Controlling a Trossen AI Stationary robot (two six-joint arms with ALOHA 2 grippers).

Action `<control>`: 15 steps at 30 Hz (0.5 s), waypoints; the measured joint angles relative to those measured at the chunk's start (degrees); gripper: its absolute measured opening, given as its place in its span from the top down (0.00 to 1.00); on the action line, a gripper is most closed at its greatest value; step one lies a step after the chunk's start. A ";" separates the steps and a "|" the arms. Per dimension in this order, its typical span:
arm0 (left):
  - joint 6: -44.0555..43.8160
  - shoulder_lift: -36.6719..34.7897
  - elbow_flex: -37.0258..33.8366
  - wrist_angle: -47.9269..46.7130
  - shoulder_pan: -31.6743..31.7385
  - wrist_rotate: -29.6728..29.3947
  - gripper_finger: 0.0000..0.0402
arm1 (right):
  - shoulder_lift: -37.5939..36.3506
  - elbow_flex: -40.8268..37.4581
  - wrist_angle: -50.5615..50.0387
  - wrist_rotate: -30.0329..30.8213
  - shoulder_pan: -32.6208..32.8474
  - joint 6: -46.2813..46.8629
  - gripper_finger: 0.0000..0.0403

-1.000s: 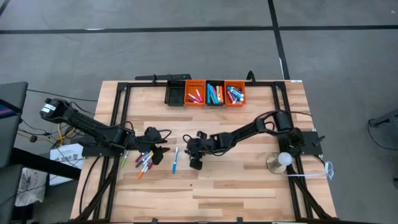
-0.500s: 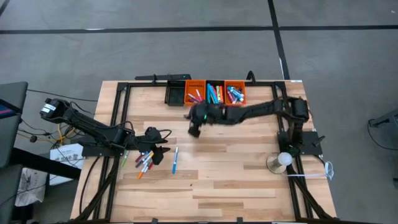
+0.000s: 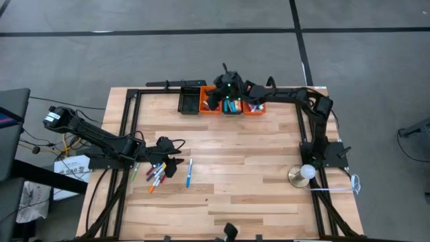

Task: Pick & Place Markers
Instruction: Put the white black highlighter pen into the left orange bin

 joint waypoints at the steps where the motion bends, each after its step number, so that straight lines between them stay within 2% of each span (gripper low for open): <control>1: 0.02 0.00 0.00 0.02 0.06 -0.02 0.47 | 0.78 0.70 -0.60 -1.22 -0.77 0.58 0.92; 10: 0.42 0.00 0.00 0.24 0.02 -0.04 0.47 | 8.83 6.72 -1.06 -1.41 -0.88 0.55 0.88; 15: 0.35 0.00 -0.01 0.24 0.02 -0.04 0.47 | 9.17 8.65 -2.23 -1.20 -1.14 0.37 0.88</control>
